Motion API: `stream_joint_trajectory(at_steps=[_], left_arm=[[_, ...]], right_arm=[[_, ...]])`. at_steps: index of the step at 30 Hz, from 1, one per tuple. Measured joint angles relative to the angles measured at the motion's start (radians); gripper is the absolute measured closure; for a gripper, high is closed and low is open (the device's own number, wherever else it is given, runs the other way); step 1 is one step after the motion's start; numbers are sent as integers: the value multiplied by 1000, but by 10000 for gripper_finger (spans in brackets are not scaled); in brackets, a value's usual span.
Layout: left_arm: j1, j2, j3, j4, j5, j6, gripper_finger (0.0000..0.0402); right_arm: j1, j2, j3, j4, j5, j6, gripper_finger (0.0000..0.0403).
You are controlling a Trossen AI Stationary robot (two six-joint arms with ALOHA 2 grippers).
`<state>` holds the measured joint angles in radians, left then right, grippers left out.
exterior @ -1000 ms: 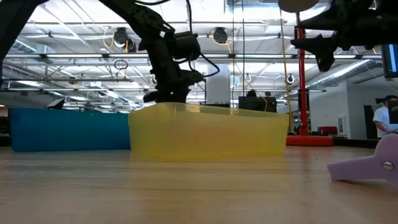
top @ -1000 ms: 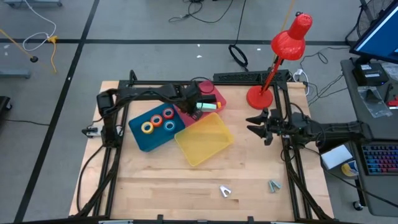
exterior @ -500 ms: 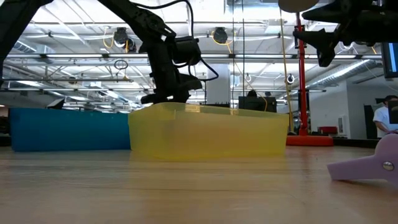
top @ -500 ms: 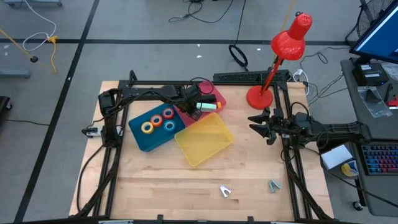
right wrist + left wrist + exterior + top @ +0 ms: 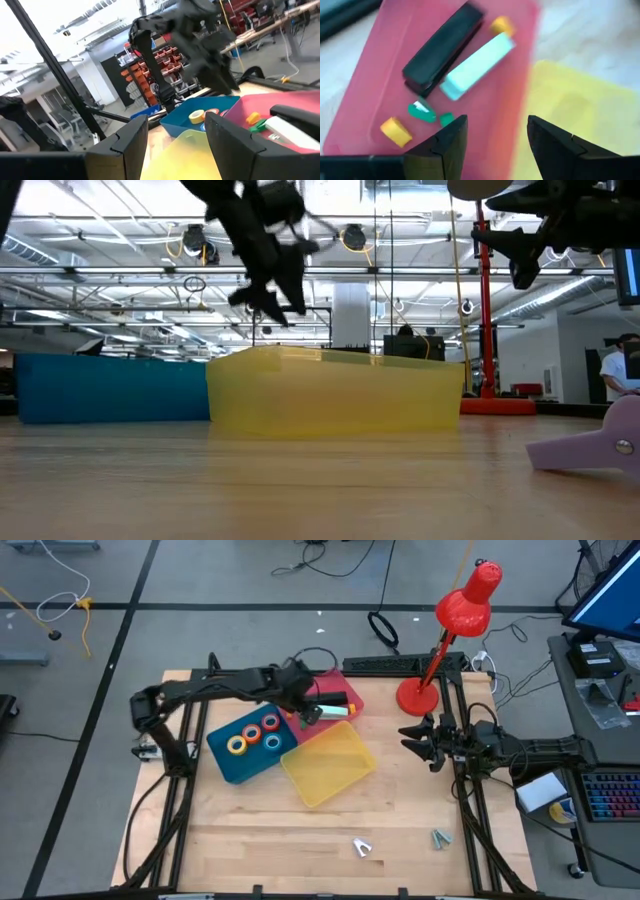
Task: Pick and place Stapler, Stapler remover, tape
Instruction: Put the purple staple remover into the yellow bin
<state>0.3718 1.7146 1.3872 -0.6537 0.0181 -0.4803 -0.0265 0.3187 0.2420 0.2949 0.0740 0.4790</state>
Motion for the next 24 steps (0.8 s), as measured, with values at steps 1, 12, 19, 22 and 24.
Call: stream_joint_trajectory(at_steps=[1,12,19,22,24], left_arm=[[-13,-26,0,2,0,0,195],[-376,-163,0,98,-40,105,195],[-637,-77,-1,294,-289,293,195],[-692,-29,0,393,-352,347,195],[-708,7,0,462,-357,357,195]], right_arm=[[0,0,0,0,0,20,213],[0,0,0,0,3,54,212],[0,0,0,0,3,58,214],[0,0,0,0,3,58,212],[0,1,0,-1,3,58,211]])
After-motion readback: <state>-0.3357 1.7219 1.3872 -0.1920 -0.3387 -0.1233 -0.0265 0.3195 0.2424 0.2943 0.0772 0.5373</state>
